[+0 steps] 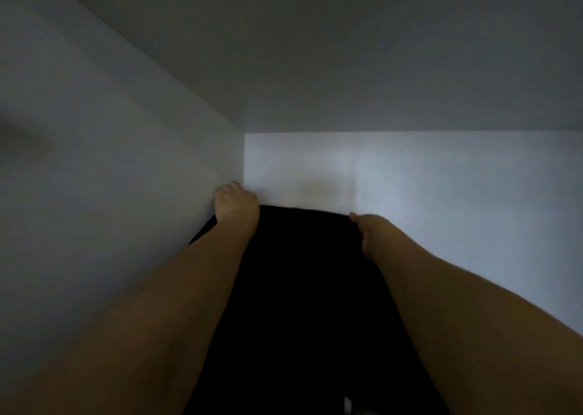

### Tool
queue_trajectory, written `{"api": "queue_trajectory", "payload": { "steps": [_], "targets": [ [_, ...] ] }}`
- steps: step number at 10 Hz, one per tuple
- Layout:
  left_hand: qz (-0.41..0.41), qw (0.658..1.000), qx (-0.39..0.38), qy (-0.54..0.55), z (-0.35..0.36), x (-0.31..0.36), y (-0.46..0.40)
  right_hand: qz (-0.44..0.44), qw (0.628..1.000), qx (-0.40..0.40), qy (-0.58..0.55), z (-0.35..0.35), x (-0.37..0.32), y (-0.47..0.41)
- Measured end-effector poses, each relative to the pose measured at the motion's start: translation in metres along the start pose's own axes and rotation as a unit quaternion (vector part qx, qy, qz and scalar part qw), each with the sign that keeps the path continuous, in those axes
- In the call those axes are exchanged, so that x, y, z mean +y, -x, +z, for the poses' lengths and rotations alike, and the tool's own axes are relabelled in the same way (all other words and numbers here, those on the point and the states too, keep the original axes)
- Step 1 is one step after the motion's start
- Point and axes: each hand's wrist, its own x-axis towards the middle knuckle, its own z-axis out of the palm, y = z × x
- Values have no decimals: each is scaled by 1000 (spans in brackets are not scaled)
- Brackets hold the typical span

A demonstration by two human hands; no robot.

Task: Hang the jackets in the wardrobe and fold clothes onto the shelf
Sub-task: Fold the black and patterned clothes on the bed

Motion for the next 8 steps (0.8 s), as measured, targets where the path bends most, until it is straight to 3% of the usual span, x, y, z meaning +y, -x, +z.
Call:
{"api": "queue_trajectory", "payload": {
  "steps": [1, 2, 3, 6, 8],
  "targets": [
    [34, 997, -62, 29, 55, 31, 4, 43, 975, 98, 196, 12, 79, -16],
    [108, 945, -296, 84, 128, 41, 51, -47, 882, 89, 461, 21, 150, -15],
    [96, 919, -368, 109, 182, 27, 76, -89, 846, 87, 518, 23, 171, -21],
    [75, 923, -348, 147, 206, 29, 69, -51, 847, 98, 520, 26, 175, -30],
    [60, 939, -316, 124, 167, 33, 77, -34, 900, 41, 432, 11, 130, 0]
  ]
}}
